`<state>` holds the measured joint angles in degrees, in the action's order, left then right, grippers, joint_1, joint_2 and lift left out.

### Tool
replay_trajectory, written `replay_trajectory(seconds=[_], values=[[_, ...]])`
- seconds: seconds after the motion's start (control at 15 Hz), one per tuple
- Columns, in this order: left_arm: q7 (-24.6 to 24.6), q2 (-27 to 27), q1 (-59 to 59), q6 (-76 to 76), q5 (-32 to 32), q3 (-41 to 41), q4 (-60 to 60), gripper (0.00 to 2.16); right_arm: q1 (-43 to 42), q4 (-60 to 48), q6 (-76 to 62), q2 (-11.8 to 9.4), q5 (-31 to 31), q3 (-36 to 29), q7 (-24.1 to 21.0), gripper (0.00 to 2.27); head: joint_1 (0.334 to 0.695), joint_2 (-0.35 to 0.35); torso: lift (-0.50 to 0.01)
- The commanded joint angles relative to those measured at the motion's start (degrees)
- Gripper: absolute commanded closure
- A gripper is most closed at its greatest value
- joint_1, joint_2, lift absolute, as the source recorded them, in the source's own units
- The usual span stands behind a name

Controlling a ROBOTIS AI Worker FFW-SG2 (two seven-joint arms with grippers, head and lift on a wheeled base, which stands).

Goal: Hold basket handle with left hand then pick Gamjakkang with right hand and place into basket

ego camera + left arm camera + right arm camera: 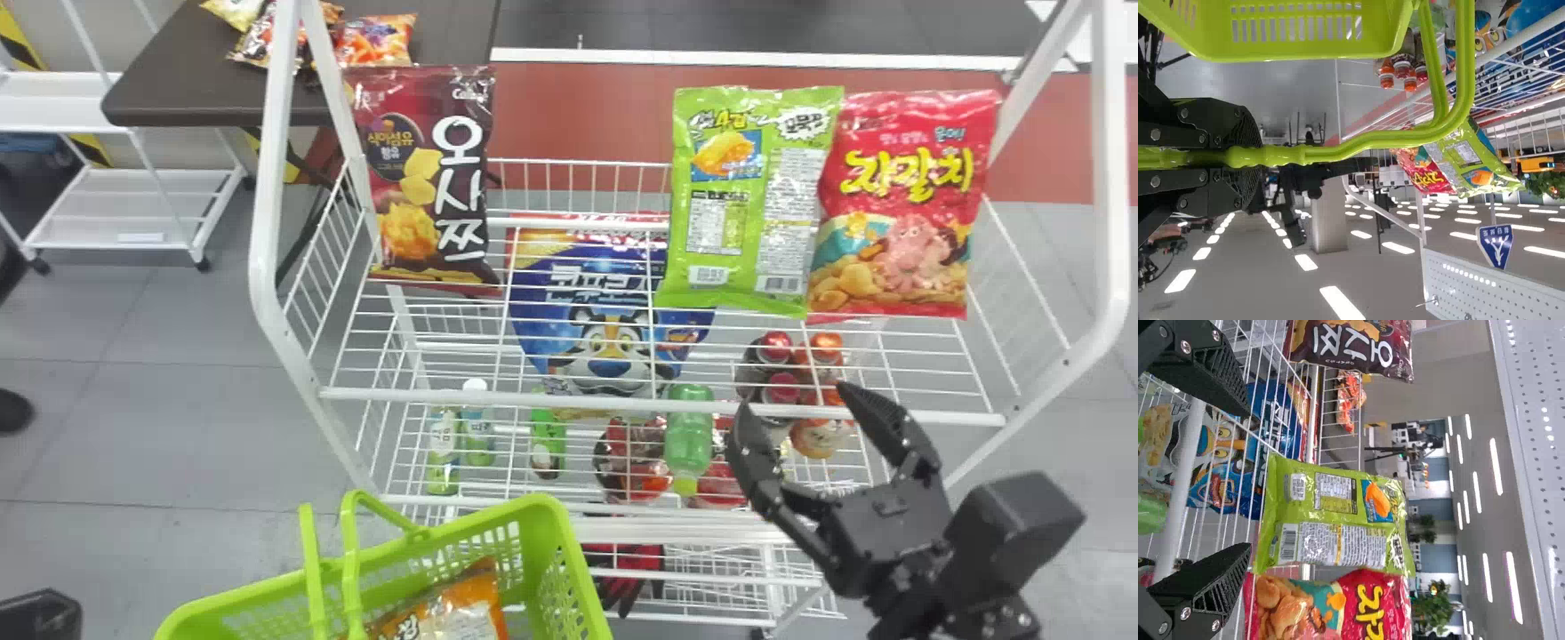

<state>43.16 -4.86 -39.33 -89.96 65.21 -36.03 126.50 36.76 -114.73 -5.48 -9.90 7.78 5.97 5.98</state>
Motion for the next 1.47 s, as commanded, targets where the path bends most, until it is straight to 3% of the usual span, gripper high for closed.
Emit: replay_trajectory(seconds=[0.0, 1.4], values=[[-0.1, 0.0, 0.1, -0.1, 0.0, 0.3, -0.1, 2.15, 2.2, 1.6, -4.6, 0.2, 0.2, 0.0, 0.0, 0.11, 0.695, -0.017, -0.018], [0.3, -0.2, 0.1, -0.1, 0.0, 0.3, -0.1, 2.15, 3.9, 0.9, -6.5, 0.1, 0.2, -0.5, 0.5, 0.10, 0.695, -0.035, -0.018]])
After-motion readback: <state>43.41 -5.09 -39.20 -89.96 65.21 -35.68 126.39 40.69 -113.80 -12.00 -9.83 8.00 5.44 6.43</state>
